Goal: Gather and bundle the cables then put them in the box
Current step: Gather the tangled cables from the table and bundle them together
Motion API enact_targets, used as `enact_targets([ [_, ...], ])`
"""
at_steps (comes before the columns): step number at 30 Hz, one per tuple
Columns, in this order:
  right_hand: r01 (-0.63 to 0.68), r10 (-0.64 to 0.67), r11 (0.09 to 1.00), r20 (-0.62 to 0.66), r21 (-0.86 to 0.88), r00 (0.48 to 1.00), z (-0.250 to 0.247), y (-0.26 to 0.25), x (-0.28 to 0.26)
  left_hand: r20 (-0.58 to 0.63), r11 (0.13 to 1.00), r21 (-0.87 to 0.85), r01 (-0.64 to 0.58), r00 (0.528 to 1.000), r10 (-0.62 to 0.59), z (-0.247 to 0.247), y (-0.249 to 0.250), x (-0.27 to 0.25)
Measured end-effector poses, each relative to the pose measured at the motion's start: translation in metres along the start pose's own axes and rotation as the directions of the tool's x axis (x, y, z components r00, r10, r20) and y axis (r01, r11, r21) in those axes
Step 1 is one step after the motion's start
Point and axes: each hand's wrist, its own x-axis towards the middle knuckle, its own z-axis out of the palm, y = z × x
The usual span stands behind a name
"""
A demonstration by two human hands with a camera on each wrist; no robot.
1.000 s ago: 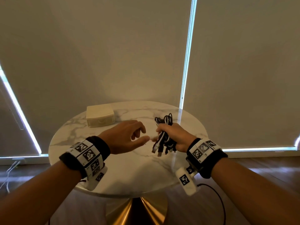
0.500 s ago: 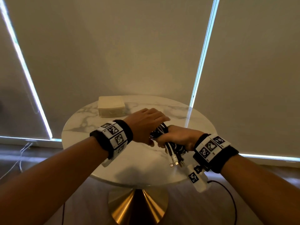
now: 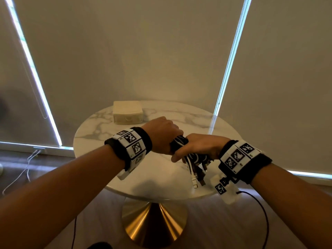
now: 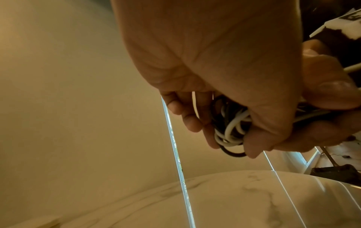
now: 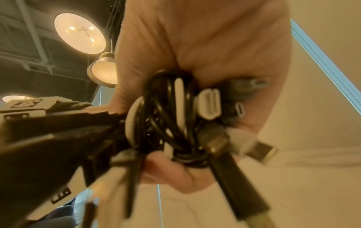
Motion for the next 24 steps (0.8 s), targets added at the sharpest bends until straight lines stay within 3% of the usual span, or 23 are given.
enact_targets([
  [10,0.048,-0.060,0.986,-0.067,-0.159,0.996,-0.002,0.001,-0.007,0.051,0.998,-0.025,0.056,0.997,-0.055,-0.005,0.003,0.001],
  [13,0.030,-0.054,0.967,-0.089,-0.252,0.995,0.000,-0.002,-0.008,0.139,0.996,-0.073,0.057,0.989,-0.047,-0.005,0.005,0.001],
  [17,-0.010,-0.044,0.941,-0.154,-0.338,0.987,0.008,-0.004,-0.010,0.360,0.966,-0.200,0.162,0.930,-0.081,-0.008,0.006,0.003],
  [24,0.031,-0.091,0.869,-0.098,-0.493,0.991,0.016,-0.009,-0.013,0.558,0.893,-0.286,0.347,0.818,-0.139,-0.005,0.008,0.000],
])
